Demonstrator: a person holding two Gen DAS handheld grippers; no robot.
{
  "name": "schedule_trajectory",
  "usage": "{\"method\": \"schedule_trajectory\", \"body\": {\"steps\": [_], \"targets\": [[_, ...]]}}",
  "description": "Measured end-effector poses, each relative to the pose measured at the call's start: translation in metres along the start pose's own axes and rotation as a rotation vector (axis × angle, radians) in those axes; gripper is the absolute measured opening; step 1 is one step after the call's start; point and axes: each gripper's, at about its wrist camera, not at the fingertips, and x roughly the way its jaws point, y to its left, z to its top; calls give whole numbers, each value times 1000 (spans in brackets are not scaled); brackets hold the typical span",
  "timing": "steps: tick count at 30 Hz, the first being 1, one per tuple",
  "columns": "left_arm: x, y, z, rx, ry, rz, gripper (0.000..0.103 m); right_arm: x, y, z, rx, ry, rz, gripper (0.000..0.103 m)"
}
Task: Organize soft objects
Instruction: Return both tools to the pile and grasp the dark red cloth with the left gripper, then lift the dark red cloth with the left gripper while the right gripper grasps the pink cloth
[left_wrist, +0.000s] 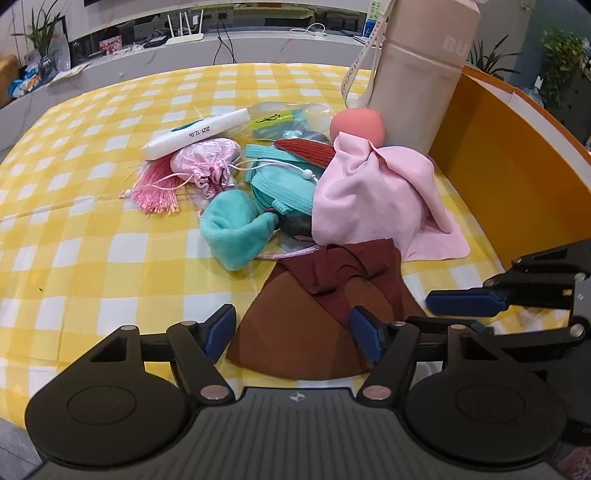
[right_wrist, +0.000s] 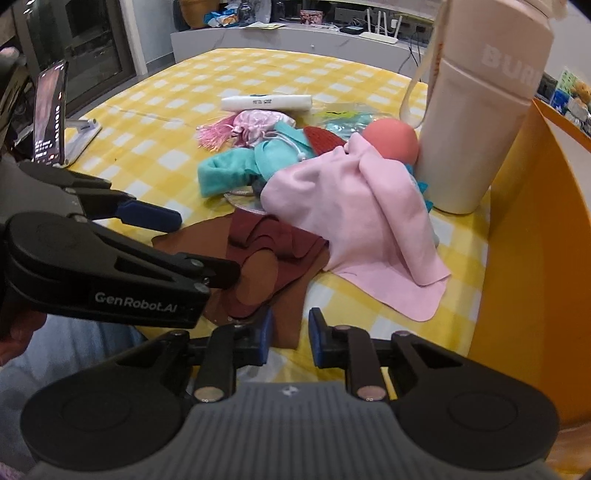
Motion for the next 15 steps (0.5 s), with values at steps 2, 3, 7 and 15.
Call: {"method": "schedule_trajectory", "body": {"steps": [2, 3, 7, 15], "targets": [[2, -1, 1, -4, 2, -7, 76, 2, 0, 1, -3, 1, 6, 17], [1, -2, 2, -6, 3, -14, 74, 2, 0, 1, -4, 1, 8, 17], [2, -4, 4, -46, 8, -78, 63, 2, -3, 1, 12, 0, 23, 17], [10, -9, 17, -106, 29, -90, 10, 1, -2, 1, -6, -3, 29, 18]]}}
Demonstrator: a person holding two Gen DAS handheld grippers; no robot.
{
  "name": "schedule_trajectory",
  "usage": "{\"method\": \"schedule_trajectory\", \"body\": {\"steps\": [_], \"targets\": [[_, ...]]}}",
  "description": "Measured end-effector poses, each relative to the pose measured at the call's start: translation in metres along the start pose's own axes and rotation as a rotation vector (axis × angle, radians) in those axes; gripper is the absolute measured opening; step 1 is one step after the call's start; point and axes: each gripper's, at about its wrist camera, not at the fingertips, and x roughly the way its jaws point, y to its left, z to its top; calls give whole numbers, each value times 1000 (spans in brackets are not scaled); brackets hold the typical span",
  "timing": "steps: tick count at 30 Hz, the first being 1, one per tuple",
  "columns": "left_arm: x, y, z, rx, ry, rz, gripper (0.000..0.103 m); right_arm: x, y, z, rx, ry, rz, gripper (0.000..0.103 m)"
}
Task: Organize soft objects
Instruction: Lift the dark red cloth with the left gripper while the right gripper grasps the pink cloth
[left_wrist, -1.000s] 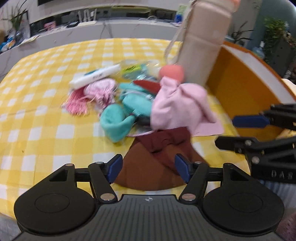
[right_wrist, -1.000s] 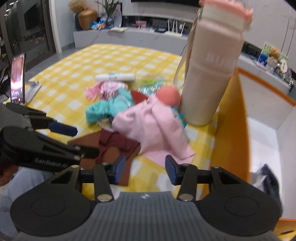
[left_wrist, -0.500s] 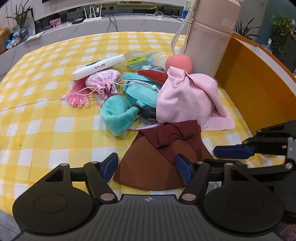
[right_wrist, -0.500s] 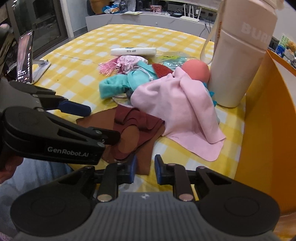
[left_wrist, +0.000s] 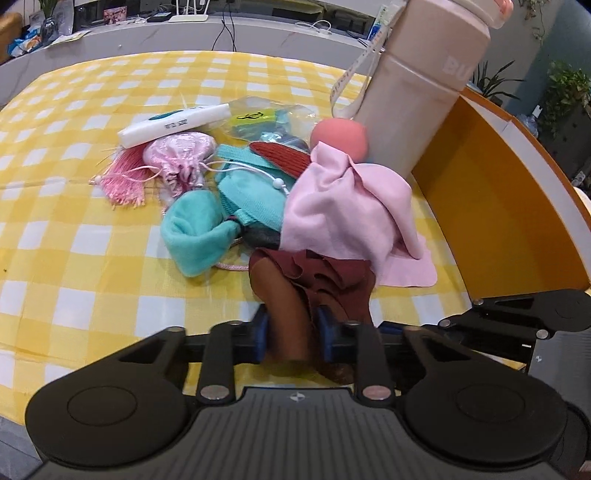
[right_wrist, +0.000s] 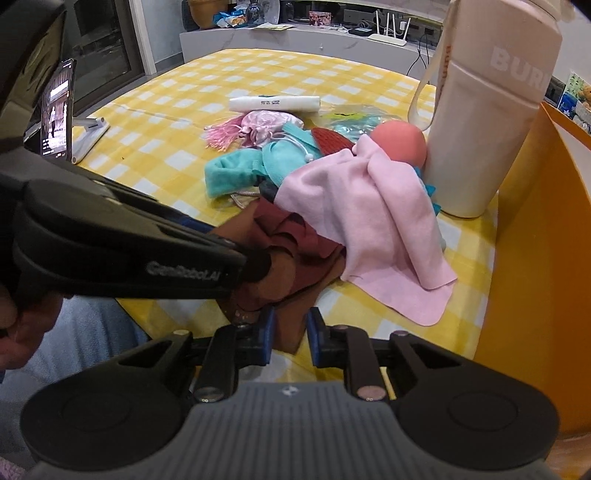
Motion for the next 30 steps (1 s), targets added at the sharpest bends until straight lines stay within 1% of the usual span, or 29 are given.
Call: {"method": "schedule_trajectory", "body": {"steps": [1, 4, 6, 8, 10, 12, 13, 14, 16, 17, 19, 21, 23, 25, 27, 28, 29, 30], "targets": [[1, -3, 0, 3, 5, -10, 9, 0, 0, 0, -3, 0, 1, 18], [0, -8, -1, -1, -4, 5, 8, -1, -1, 2, -6, 14, 5, 18], [-5, -6, 1, -11, -12, 13, 8, -7, -3, 4, 6, 14, -4, 24], [-13, -3, 4, -7, -25, 35, 8, -17, -6, 8, 6, -25, -38, 34], [-22, 2, 9, -13, -46, 34, 8, -24, -10, 16, -14, -70, -81, 39], [-28, 5, 13, -13, -62, 49, 8, -25, -13, 24, -39, -111, -140, 48], [-30, 7, 15, -16, -68, 58, 8, -23, -15, 28, -48, -121, -165, 60], [-31, 8, 17, -20, -72, 61, 8, -19, -17, 32, -54, -127, -183, 66], [-31, 9, 19, -25, -72, 65, 8, -11, -22, 41, -57, -132, -183, 69], [-30, 10, 20, -27, -68, 65, 8, -4, -24, 46, -61, -125, -176, 75], [-29, 9, 21, -26, -65, 64, 8, 8, -25, 51, -77, -110, -182, 77], [-29, 9, 21, -21, -66, 61, 8, 15, -23, 52, -100, -111, -207, 74], [-29, 8, 20, -17, -65, 60, 8, 17, -20, 51, -126, -108, -211, 57], [-28, 7, 20, -18, -63, 61, 8, 16, -17, 49, -136, -99, -197, 47], [-28, 8, 20, -21, -62, 60, 8, 14, -12, 46, -157, -102, -209, 32], [-28, 8, 20, -24, -63, 59, 8, 13, -10, 44, -167, -99, -221, 19], [-28, 8, 20, -26, -63, 57, 8, 11, -9, 43, -169, -97, -223, 13], [-27, 8, 20, -28, -62, 55, 8, 10, -9, 42, -162, -95, -216, 8]]}}
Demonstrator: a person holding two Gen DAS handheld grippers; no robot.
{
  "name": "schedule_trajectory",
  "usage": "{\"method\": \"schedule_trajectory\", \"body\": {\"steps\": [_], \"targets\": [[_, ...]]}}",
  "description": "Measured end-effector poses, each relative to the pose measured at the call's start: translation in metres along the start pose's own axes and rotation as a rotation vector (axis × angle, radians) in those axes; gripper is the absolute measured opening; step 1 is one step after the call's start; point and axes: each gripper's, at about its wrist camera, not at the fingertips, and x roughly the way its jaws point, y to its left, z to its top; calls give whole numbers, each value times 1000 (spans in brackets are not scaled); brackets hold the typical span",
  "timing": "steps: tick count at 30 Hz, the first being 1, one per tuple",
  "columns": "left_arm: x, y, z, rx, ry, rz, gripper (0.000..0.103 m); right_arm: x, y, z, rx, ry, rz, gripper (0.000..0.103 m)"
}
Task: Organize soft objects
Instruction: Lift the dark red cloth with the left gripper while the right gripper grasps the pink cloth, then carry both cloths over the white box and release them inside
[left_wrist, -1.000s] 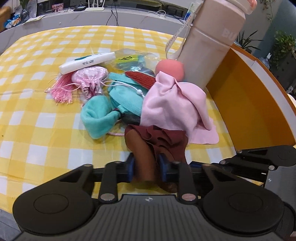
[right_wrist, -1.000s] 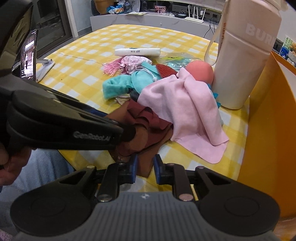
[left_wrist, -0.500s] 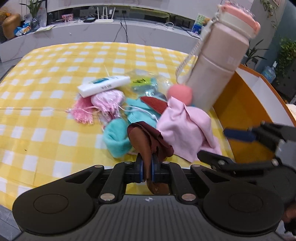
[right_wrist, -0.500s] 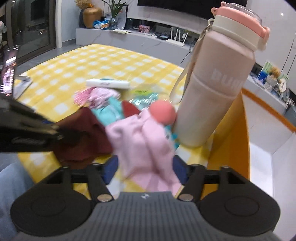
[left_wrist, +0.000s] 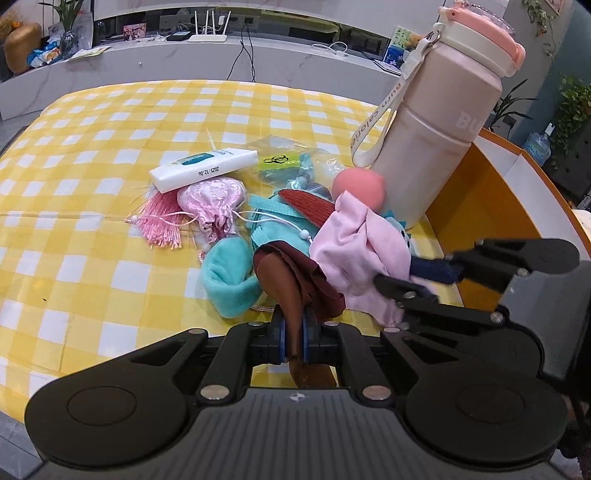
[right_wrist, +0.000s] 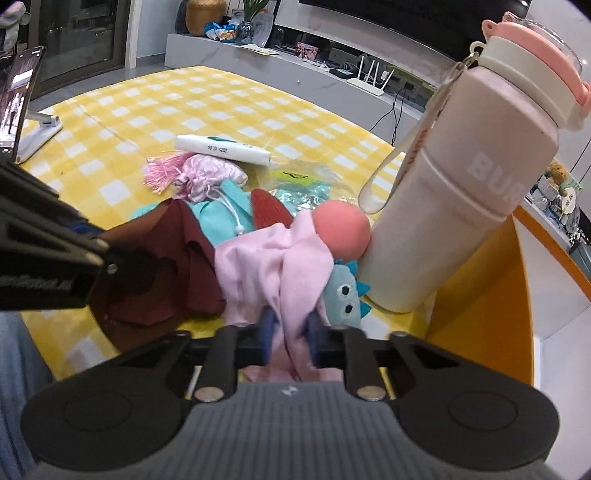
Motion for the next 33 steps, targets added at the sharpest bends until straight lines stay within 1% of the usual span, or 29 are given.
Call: {"method": "schedule_trajectory", "body": {"steps": [1, 3, 8, 15, 23, 33], "targets": [[0, 0, 0, 0, 0, 1, 8, -3, -1, -1, 10, 2, 6, 2], [1, 0, 0, 0, 1, 2, 8, -8, 1, -2, 9, -5, 7, 0], [-2, -1, 1, 2, -1, 6, 8, -33, 13, -3, -38, -62, 30, 0], [-23, -5, 0, 16, -41, 3, 8, -76, 14, 0, -30, -131, 35, 0], [-52, -17, -4, 41, -84, 21, 8, -126, -5, -7, 54, -192, 31, 0], [-84, -50, 0, 103, -165, -1, 8, -181, -43, -39, 185, -239, -37, 0]]}}
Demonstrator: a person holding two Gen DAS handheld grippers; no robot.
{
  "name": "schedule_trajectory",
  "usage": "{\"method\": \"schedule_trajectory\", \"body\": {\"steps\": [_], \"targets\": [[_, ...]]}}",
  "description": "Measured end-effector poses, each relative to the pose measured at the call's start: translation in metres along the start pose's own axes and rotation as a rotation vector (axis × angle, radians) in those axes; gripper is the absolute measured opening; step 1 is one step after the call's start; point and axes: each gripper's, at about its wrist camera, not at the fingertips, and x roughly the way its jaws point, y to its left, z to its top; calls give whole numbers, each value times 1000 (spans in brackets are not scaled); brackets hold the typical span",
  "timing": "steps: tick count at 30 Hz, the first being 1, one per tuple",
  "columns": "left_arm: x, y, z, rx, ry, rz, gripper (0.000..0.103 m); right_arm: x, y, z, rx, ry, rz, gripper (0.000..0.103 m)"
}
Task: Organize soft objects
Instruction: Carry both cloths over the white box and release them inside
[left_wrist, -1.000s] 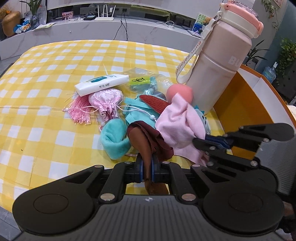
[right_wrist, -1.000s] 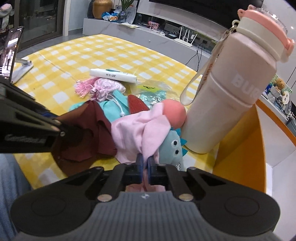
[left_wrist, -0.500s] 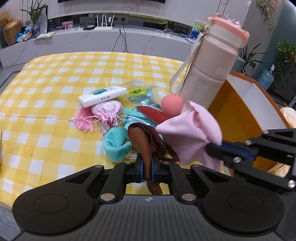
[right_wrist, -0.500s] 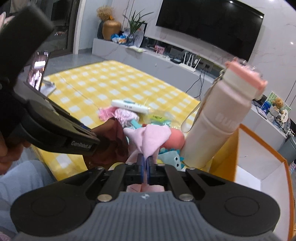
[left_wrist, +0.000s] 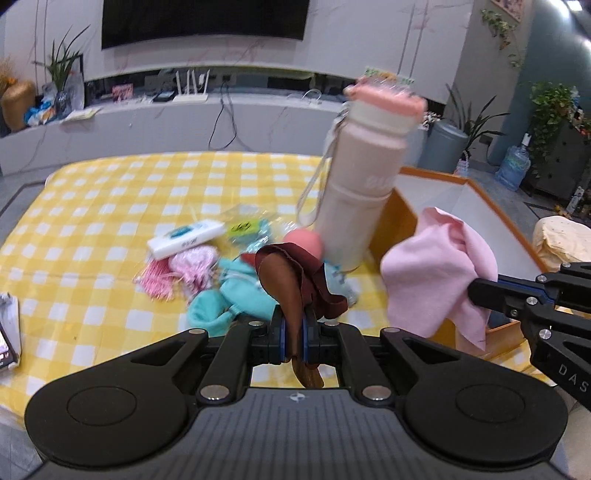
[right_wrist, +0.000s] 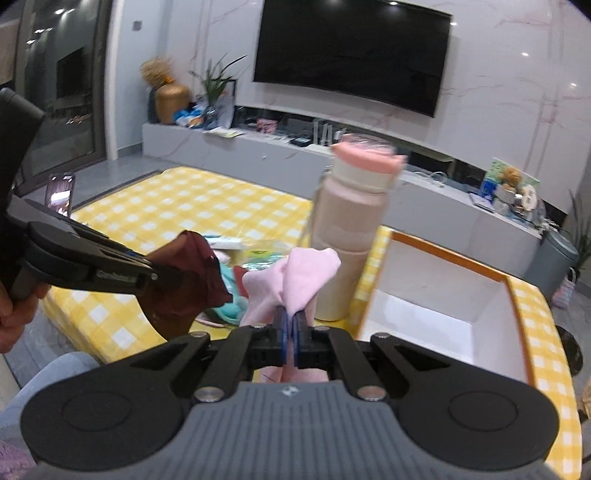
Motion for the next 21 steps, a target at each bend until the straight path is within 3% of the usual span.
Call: {"method": "schedule_trajectory", "body": {"steps": [13, 21], "targets": [[2, -70, 26, 118, -59, -121, 8, -48, -72, -13, 93, -69, -174, 0], [20, -129, 52, 242, -108, -216, 8, -50, -118, -13, 120, -77, -232, 0]]}}
